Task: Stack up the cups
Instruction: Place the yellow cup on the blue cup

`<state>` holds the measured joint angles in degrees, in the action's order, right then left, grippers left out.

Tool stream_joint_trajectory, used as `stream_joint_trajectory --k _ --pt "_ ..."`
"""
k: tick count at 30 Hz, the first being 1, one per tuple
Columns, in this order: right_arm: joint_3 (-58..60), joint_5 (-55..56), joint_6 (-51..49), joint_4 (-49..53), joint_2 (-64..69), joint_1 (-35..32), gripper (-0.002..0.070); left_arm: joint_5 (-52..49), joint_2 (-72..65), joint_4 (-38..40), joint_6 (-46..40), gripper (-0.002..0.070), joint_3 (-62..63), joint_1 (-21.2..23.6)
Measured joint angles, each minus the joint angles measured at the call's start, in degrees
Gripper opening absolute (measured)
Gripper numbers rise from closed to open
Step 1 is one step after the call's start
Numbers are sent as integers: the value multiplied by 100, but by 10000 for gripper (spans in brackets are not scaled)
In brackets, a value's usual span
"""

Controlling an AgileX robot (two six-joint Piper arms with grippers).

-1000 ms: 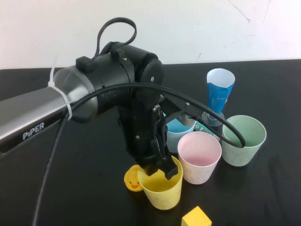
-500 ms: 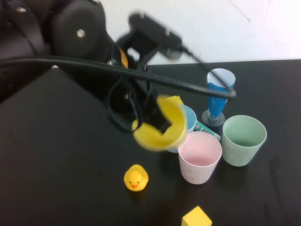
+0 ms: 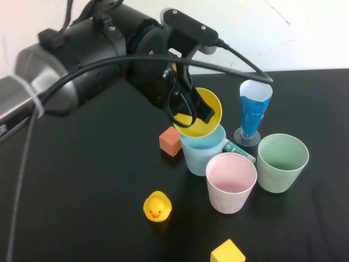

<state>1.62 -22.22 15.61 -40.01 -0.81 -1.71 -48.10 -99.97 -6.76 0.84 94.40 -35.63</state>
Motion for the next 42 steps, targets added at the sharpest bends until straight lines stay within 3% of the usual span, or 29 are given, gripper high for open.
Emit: stream_joint_trajectory --k 14,21,24,29,36,42 --pt "0 -22 0 -16 0 0 -3 -471 -420 385 -141 30 393 50" --pt "0 -22 0 -53 0 0 -3 -770 -420 423 -154 303 393 50" --pt "0 -22 0 -58 0 0 -3 -842 -420 423 -154 358 495 50" --pt "0 -22 0 -58 0 0 -3 -925 -420 354 -154 356 851 50" --pt "0 -22 70 -77 0 0 -3 -925 -420 317 -164 272 1126 50" --pt "0 -22 133 -93 0 0 -3 -936 -420 271 -190 243 1126 50"
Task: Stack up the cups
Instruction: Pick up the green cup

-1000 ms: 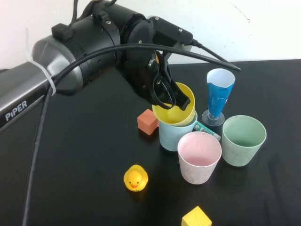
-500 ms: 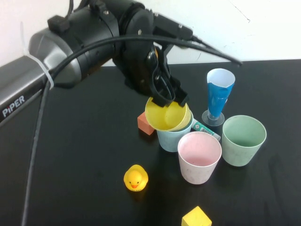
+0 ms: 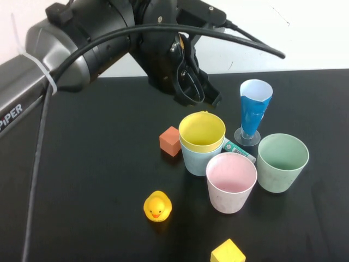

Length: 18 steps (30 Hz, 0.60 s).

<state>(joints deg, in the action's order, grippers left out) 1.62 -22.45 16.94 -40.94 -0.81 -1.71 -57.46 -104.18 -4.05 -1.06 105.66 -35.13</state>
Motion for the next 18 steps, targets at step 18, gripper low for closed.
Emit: stream_joint_trajectory --k 18 --pt "-1416 -423 1175 226 896 0 -3 890 2924 -359 -13 3 -3209 0"
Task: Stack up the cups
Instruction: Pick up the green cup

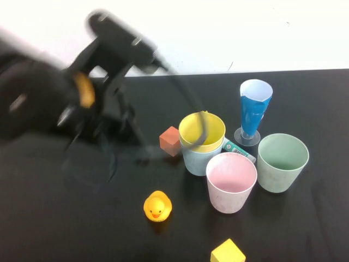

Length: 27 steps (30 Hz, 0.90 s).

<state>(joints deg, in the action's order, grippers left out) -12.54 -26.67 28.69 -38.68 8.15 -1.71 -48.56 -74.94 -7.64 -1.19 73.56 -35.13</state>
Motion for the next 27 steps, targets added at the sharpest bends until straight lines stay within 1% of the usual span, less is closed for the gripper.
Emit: stream_joint_trajectory --k 3,7,13,15,16,20,24,27 --pt "-768 -476 206 628 924 0 -3 302 787 83 211 2 -828 0" --pt "-1883 -1301 837 1310 2238 0 -3 533 1625 104 455 2 -1702 0" --pt "-3486 -2528 1953 1476 3924 40 -3 623 2702 173 611 1 -2632 10" --pt "-4005 -2955 2192 1476 4462 186 -3 669 2937 203 673 1 -2913 10" --pt "-4155 -3074 2234 1476 4619 245 -3 681 3034 226 683 1 -3018 10" --pt "-5115 -3715 2312 1731 5650 819 -3 734 3449 364 739 1 -3492 10" --pt "-6036 -4047 1890 2494 6523 1484 -3 748 3704 583 748 0 -3921 10" --pt "-6587 -4287 1564 3024 7214 1779 6 748 3814 764 748 0 -4125 10"
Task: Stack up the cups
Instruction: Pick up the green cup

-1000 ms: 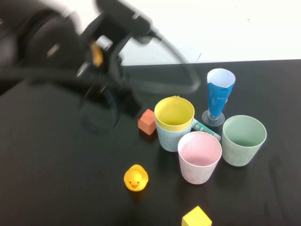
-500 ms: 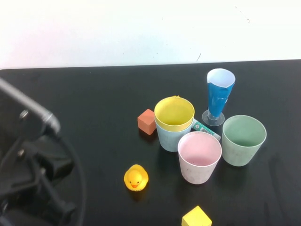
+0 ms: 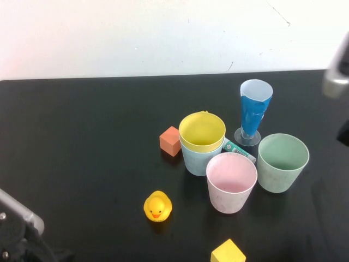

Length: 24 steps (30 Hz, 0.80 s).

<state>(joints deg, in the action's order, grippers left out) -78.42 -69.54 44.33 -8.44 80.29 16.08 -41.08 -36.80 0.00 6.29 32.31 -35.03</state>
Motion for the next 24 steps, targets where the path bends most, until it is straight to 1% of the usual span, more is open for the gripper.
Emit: stream_joint_trajectory --k 2,3,7,9,10,12,15,17,20,23,24 --pt "-284 -74 -75 41 394 65 49 0 35 30 0 0 -83 0" --pt "-421 -80 -119 41 594 77 92 0 37 48 11 0 -84 0" --pt "-865 -84 -513 17 1260 88 344 79 47 66 22 0 -95 0" --pt "-1032 -73 -723 17 1566 88 431 145 47 66 22 0 -95 0" --pt "-1111 -61 -790 7 1717 88 458 170 47 66 22 0 -95 0" --pt "-1199 -42 -857 7 1978 88 482 233 47 66 22 0 -95 0" --pt "-1247 -2 -947 7 2387 88 474 295 47 66 22 0 -95 0" --pt "-1247 0 -981 7 2672 88 434 308 47 66 22 0 -95 0" --pt "-1247 10 -1008 7 2985 88 305 318 47 66 22 0 -95 0" --pt "-1303 -1 -1008 7 3097 88 119 318 47 66 22 0 -95 0" --pt "-1357 -12 -1019 7 3097 88 78 318 47 66 22 0 -95 0"
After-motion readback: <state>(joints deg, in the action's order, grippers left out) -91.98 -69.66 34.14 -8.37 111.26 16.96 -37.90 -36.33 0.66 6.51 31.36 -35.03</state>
